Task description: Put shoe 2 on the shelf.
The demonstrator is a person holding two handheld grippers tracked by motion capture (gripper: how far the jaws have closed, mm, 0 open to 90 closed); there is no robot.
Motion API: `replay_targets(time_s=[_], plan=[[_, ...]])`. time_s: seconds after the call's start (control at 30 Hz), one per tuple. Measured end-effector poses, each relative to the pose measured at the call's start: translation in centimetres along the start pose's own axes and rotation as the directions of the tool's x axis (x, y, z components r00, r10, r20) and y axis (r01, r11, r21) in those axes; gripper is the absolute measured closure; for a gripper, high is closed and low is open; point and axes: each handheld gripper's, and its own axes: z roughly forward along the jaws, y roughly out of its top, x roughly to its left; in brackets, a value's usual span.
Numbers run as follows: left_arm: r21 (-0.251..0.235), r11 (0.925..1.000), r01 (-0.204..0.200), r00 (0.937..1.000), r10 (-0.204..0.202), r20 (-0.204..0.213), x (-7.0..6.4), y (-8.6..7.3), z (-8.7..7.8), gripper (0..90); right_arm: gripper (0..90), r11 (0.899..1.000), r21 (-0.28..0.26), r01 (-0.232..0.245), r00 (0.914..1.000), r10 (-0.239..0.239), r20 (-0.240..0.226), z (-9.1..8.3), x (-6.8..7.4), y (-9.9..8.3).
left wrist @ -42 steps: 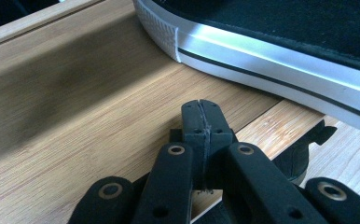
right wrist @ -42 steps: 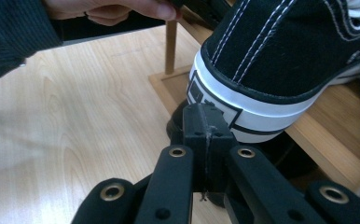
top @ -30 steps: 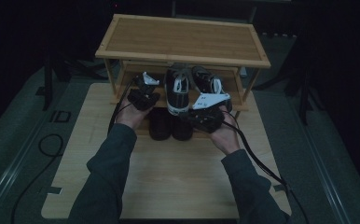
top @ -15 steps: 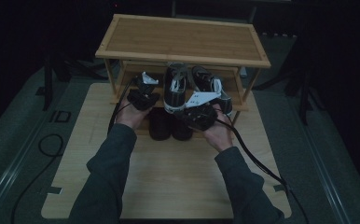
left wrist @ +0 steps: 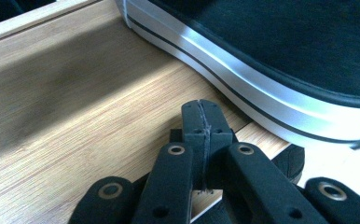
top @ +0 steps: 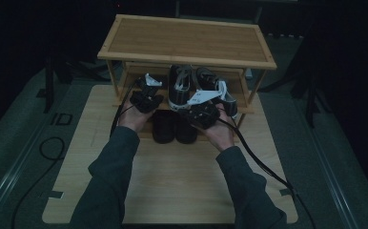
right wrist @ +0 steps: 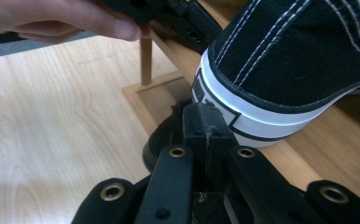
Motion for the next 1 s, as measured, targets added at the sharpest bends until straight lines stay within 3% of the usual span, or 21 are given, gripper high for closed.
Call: replay_targets(time_s=[0.07,0.27,0.4,0.8,0.9,1.0], plan=[[-0.001,1.0000,0.000,1.0000,0.000,-0.002,0.0,0.0,0.0,90.0,90.0,1.000,0.000,-0.010,0.9996,0.010,0.026,0.3,-0.1,0.0],[-0.003,1.0000,0.002,1.0000,-0.002,0.006,0.0,0.0,0.0,90.0,89.0,1.000,0.004,-0.017,0.9995,0.017,0.026,0.3,-0.2,-0.1],[-0.006,0.9999,0.010,0.9999,-0.010,0.009,0.1,-0.1,0.0,90.0,87.1,1.000,-0.014,-0.028,0.9992,0.029,0.027,-0.7,-0.7,-0.4],[-0.004,1.0000,0.006,0.9999,-0.006,0.011,0.2,-0.1,0.0,90.0,84.1,1.000,0.019,0.004,0.9999,-0.004,0.015,-3.2,-0.8,-1.4],[-0.004,1.0000,0.006,0.9999,-0.006,0.014,0.2,-0.1,0.0,90.0,84.1,1.000,0.019,-0.001,0.9997,0.002,-0.023,-4.0,-0.9,-1.5],[-0.005,1.0000,0.007,0.9999,-0.007,0.015,0.2,-0.1,0.0,90.0,84.9,1.000,0.031,-0.001,0.9997,0.002,-0.025,-4.6,-1.3,-1.9]])
